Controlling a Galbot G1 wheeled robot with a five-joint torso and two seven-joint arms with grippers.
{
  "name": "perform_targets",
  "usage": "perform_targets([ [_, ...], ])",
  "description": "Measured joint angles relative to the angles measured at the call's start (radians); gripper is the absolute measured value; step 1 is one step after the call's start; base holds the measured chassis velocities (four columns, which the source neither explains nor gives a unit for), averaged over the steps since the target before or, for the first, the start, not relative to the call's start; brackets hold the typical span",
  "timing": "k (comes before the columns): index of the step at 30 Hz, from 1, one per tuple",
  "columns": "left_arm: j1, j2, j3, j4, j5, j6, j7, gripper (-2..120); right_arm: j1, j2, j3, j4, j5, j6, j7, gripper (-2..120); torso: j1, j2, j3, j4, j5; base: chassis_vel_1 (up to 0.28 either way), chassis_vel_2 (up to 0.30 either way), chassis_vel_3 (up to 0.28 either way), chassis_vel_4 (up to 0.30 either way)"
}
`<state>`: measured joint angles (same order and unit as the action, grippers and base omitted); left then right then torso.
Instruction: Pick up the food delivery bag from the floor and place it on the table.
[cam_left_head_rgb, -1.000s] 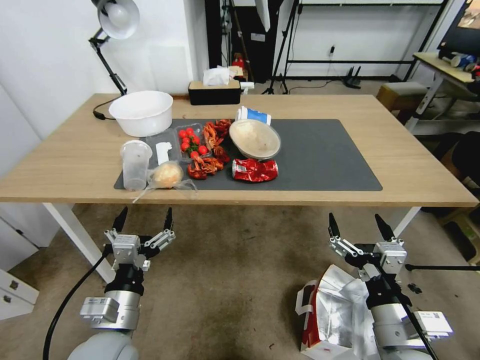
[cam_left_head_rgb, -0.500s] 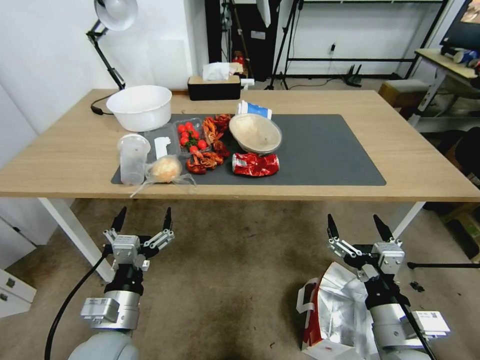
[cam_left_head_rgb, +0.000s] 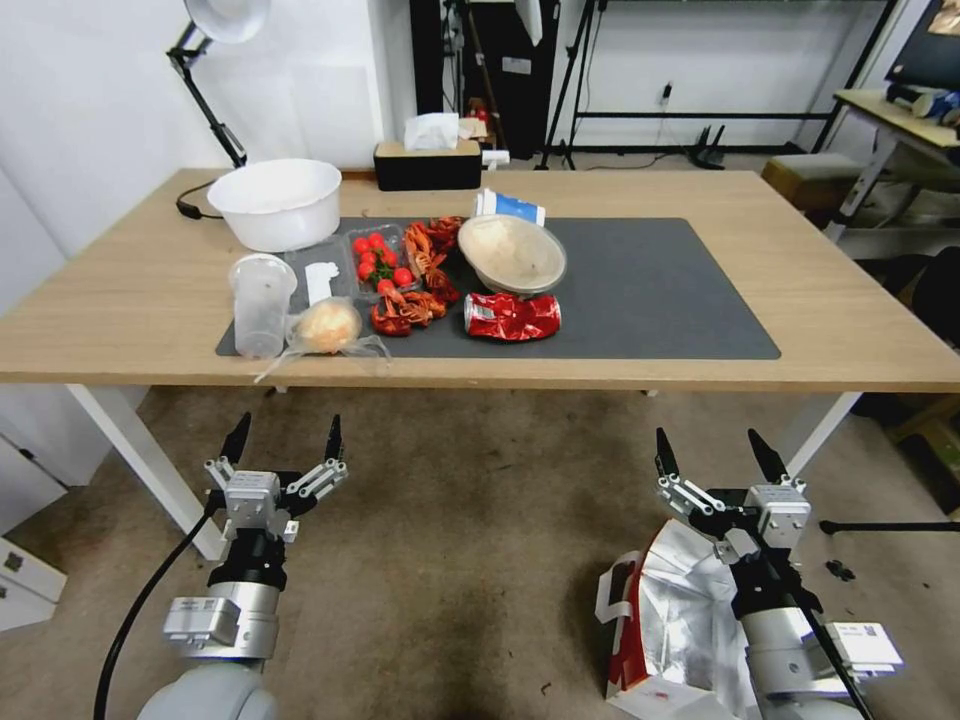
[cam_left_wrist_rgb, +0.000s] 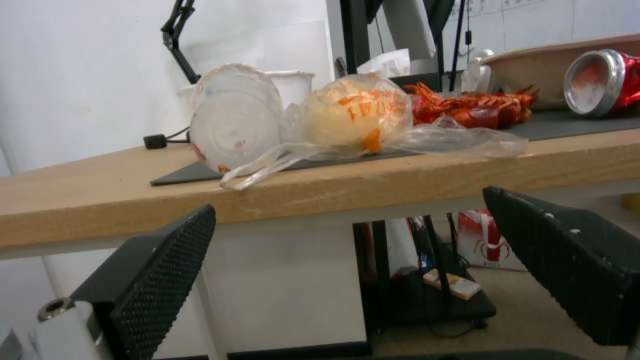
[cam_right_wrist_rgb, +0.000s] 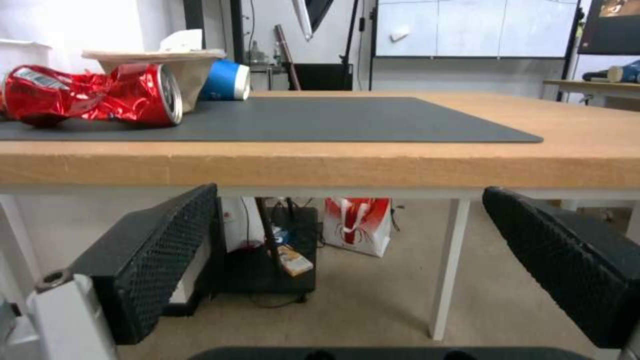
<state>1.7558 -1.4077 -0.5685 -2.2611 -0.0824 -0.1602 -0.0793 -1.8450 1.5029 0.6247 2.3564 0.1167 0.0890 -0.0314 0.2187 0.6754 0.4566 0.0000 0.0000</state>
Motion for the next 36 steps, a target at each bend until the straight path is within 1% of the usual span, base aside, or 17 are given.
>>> perform_targets([
  [2,0.001,0.000,0.001,0.001,0.001,-0.003,-0.001,100,-0.001,0.001,0.000,0.000,0.000,0.001,0.000,100,-0.005,-0.014,-0.008,0.0000,0.0001,0.000,0.000,0.000,0.000],
  [3,0.001,0.000,0.001,0.001,0.001,-0.003,-0.001,100,-0.001,0.001,0.000,0.000,0.000,0.001,0.000,100,-0.005,-0.014,-0.008,0.0000,0.0001,0.000,0.000,0.000,0.000],
  [6,0.000,0.000,0.001,0.005,0.009,-0.015,-0.009,100,-0.001,0.001,-0.001,0.000,-0.003,0.003,0.000,100,-0.015,-0.038,-0.023,0.0000,0.0000,0.000,0.000,0.000,0.000],
  [10,0.000,0.000,0.001,0.009,0.013,-0.022,-0.014,100,-0.001,0.001,-0.001,0.001,-0.003,0.003,0.000,100,-0.019,-0.050,-0.031,0.0000,0.0000,0.000,0.000,0.000,0.000],
  [13,0.001,0.000,0.002,0.011,0.015,-0.029,-0.008,100,-0.002,0.001,-0.001,0.003,-0.003,0.003,0.001,100,-0.026,-0.066,-0.040,0.0000,0.0001,0.000,0.000,0.000,0.000],
  [21,0.000,0.000,0.003,0.018,0.017,-0.048,-0.005,100,-0.003,0.001,0.000,0.007,-0.001,0.003,0.002,100,-0.036,-0.092,-0.056,0.0000,0.0000,0.000,0.000,0.000,0.000],
  [27,-0.001,0.001,0.005,0.018,0.014,-0.051,-0.007,100,-0.004,0.002,0.001,0.009,0.000,0.003,0.002,100,-0.044,-0.112,-0.068,0.0000,0.0000,0.000,0.000,0.000,0.000],
  [34,0.000,0.000,0.006,0.018,0.011,-0.054,-0.007,100,-0.003,0.006,-0.001,0.008,-0.001,0.004,0.001,100,-0.057,-0.145,-0.088,0.0000,0.0000,0.000,0.000,0.000,0.000],
  [36,0.000,0.000,0.006,0.018,0.010,-0.054,-0.007,100,-0.003,0.006,-0.001,0.008,-0.001,0.004,0.001,100,-0.058,-0.148,-0.090,0.0000,0.0000,0.000,0.000,0.000,0.000],
])
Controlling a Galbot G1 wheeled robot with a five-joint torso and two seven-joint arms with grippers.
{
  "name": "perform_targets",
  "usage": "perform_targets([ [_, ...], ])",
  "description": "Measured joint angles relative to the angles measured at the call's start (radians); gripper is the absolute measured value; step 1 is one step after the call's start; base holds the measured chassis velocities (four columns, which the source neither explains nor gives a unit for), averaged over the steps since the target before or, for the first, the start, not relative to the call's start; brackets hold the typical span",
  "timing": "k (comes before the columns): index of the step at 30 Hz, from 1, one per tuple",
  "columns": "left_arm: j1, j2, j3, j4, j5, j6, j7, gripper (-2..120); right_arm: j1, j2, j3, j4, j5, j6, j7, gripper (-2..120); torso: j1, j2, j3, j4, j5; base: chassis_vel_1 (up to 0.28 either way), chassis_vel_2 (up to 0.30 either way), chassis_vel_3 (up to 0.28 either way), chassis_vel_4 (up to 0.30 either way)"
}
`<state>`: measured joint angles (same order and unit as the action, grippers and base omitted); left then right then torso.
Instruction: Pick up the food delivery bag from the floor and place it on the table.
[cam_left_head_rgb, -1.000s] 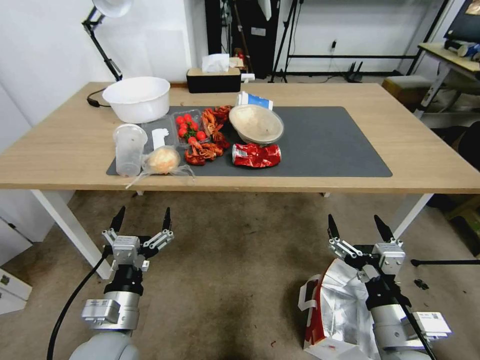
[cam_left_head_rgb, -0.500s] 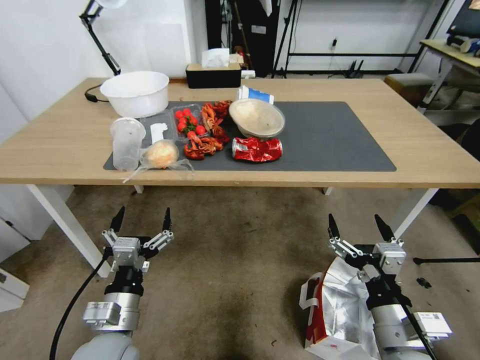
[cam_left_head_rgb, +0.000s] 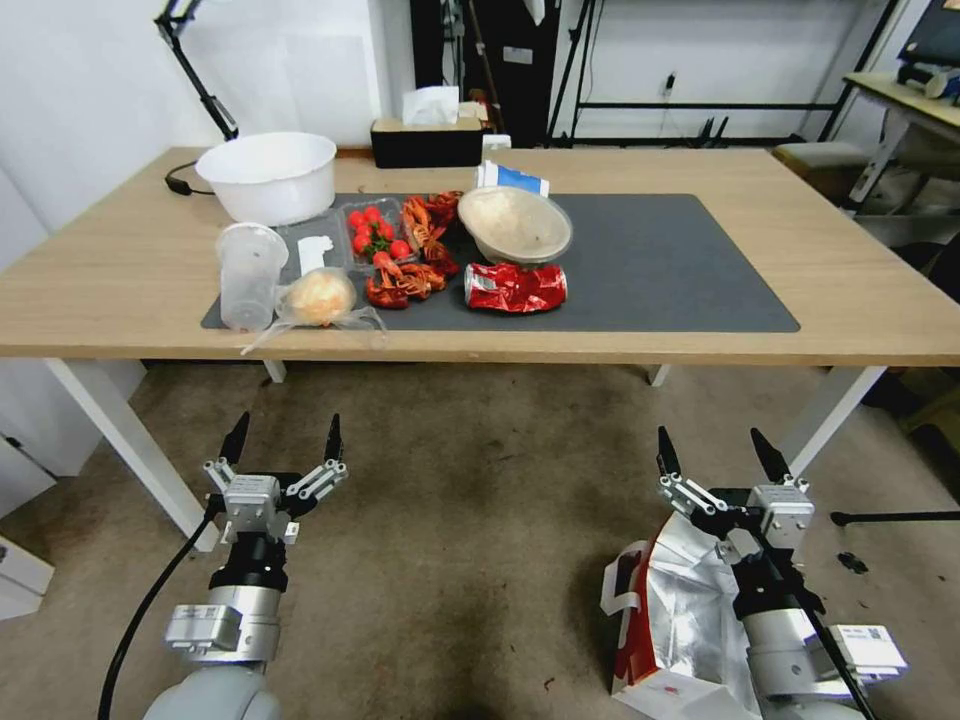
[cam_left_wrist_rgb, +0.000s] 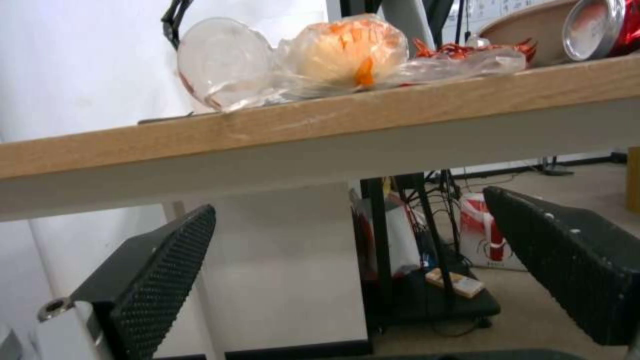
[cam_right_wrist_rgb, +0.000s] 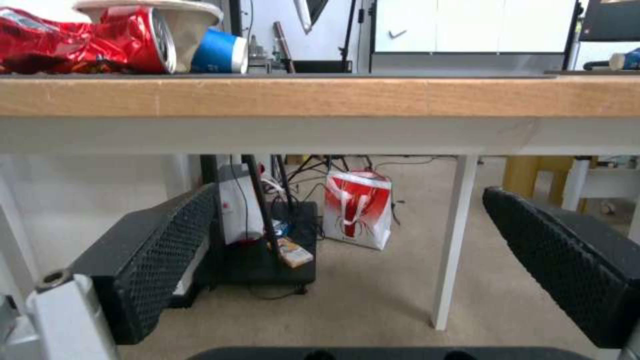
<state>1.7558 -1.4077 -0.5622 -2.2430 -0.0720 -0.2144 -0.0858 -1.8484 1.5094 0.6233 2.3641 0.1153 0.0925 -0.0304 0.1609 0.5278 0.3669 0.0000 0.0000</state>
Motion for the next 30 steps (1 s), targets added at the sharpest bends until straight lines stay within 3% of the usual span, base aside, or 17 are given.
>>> perform_targets([
  [30,0.001,-0.002,-0.001,0.005,-0.011,-0.015,-0.002,100,-0.006,0.003,0.004,0.009,-0.003,-0.001,-0.011,100,-0.044,-0.125,-0.080,0.0000,0.0000,0.000,0.000,0.000,0.000],
])
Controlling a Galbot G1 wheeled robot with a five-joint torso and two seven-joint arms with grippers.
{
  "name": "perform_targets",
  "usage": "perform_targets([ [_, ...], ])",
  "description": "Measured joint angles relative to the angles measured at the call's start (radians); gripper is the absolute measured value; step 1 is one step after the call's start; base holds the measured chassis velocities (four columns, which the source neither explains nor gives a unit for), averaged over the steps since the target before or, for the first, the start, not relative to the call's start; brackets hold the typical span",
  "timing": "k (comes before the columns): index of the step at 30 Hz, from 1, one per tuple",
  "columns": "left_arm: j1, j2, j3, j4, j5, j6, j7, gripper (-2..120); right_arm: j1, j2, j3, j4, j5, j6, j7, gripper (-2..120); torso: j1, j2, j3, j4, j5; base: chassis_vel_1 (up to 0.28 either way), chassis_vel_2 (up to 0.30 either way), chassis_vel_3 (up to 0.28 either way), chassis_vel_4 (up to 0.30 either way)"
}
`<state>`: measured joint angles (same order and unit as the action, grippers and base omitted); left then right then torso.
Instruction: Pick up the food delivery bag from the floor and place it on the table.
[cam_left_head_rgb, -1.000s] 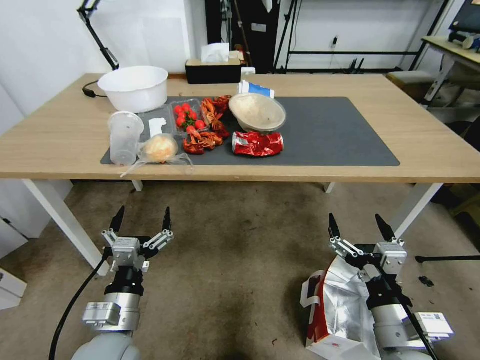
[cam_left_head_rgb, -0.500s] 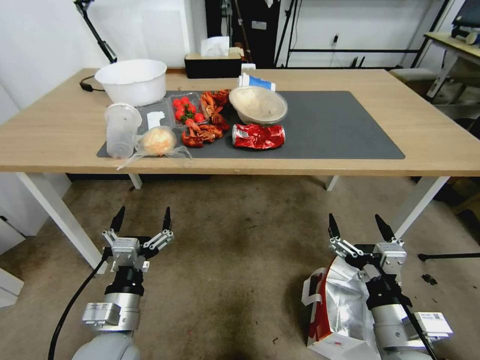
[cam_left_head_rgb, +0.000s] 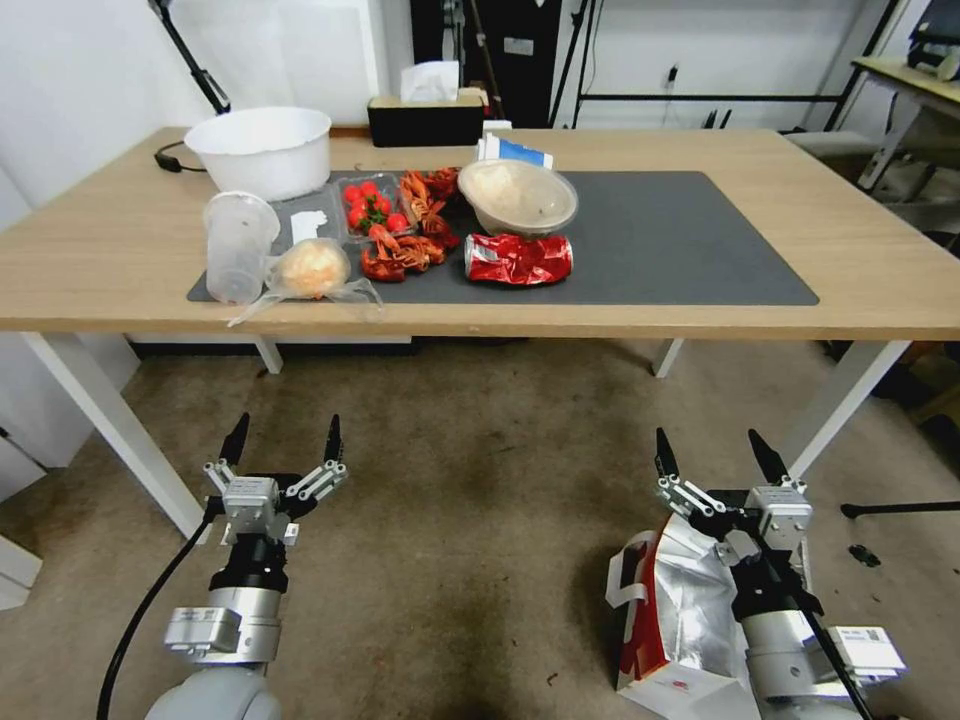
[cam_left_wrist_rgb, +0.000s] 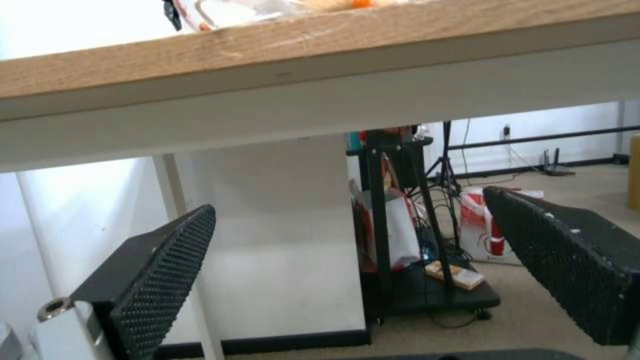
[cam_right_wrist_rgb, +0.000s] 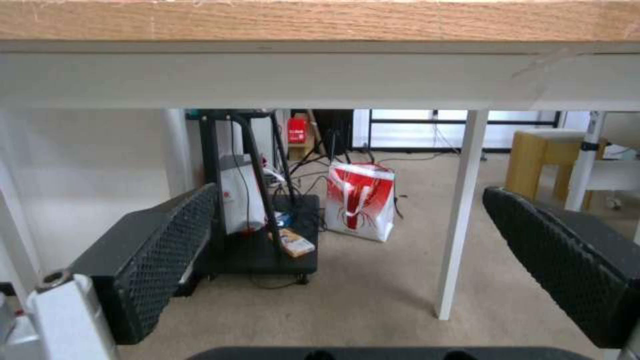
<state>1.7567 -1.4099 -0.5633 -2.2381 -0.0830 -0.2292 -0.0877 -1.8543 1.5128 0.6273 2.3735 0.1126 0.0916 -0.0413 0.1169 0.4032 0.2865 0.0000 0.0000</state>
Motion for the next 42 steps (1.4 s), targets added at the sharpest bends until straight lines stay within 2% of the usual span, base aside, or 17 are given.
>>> perform_targets([
  [15,0.007,-0.010,0.003,0.002,0.009,-0.011,0.002,100,0.006,-0.008,0.009,0.003,0.012,-0.005,-0.005,100,-0.025,-0.074,-0.048,0.0000,0.0000,0.000,0.000,0.000,0.000],
  [29,0.011,-0.010,0.000,-0.002,0.010,-0.022,0.003,100,0.002,-0.006,0.008,0.004,0.009,-0.004,-0.013,100,-0.039,-0.121,-0.082,0.0000,0.0000,0.000,0.000,0.000,0.000],
  [42,0.010,-0.012,0.005,0.002,0.013,-0.029,0.005,100,0.000,-0.002,0.006,-0.001,0.004,0.000,-0.014,100,-0.054,-0.178,-0.125,0.0000,0.0000,0.000,0.000,0.000,0.000],
])
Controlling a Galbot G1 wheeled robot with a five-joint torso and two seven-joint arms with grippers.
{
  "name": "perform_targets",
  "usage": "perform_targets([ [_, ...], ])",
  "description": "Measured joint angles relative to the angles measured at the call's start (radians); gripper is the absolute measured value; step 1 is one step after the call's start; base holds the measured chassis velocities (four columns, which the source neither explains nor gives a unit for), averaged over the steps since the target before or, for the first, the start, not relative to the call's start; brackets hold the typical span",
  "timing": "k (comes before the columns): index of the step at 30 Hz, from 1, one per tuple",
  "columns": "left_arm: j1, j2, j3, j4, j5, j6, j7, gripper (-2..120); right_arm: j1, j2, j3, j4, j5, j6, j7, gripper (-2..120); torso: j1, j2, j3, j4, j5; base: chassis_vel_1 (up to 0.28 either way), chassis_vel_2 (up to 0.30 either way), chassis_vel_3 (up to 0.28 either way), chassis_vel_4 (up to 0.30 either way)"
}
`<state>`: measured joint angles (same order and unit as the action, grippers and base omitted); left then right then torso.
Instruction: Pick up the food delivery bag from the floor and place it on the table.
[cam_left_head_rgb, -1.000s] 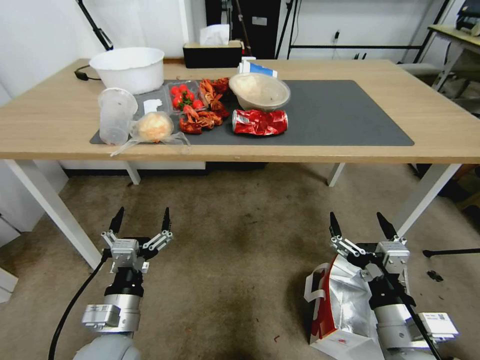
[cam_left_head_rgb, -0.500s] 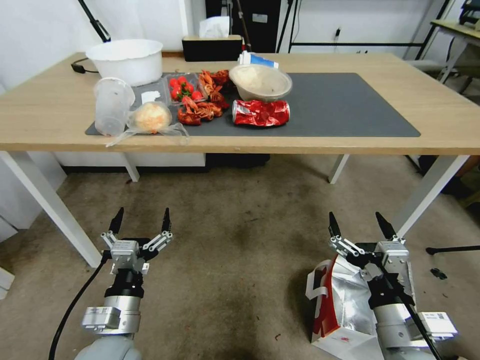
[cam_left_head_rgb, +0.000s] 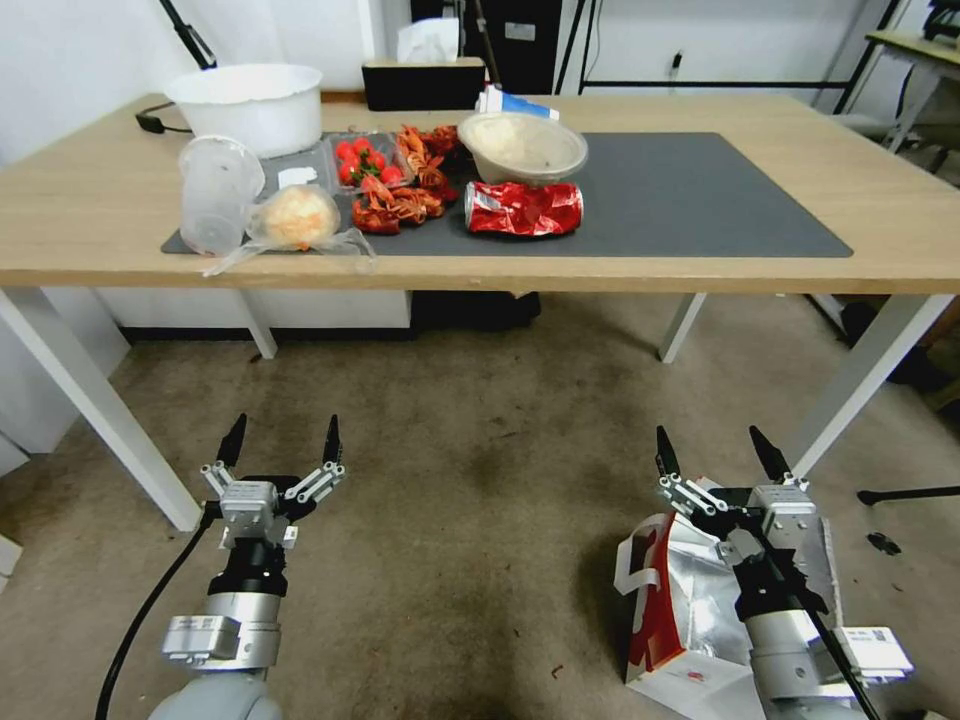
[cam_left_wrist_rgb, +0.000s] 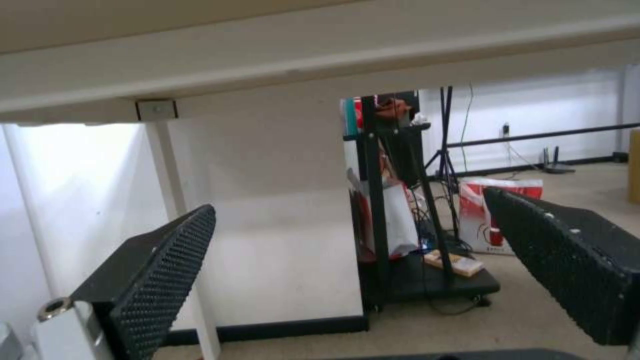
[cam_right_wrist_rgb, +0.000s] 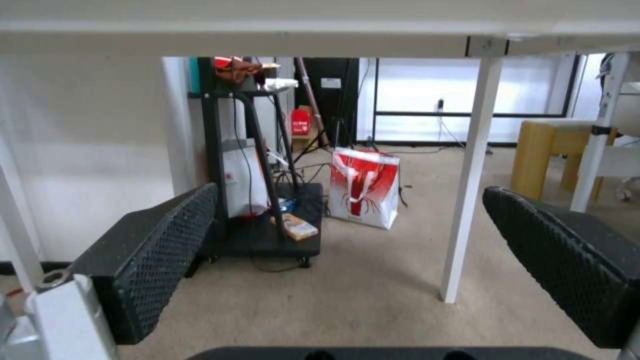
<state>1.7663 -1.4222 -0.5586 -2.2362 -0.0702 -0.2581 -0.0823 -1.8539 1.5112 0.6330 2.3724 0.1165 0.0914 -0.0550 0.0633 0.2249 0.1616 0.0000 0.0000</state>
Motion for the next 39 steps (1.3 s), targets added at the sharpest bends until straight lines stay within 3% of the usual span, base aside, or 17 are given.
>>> perform_targets([
  [39,-0.015,0.000,0.007,0.040,-0.001,-0.006,0.006,100,0.012,0.010,-0.005,-0.024,0.001,-0.001,-0.004,100,-0.027,-0.158,-0.131,0.0000,0.0000,0.000,0.000,0.000,0.000],
])
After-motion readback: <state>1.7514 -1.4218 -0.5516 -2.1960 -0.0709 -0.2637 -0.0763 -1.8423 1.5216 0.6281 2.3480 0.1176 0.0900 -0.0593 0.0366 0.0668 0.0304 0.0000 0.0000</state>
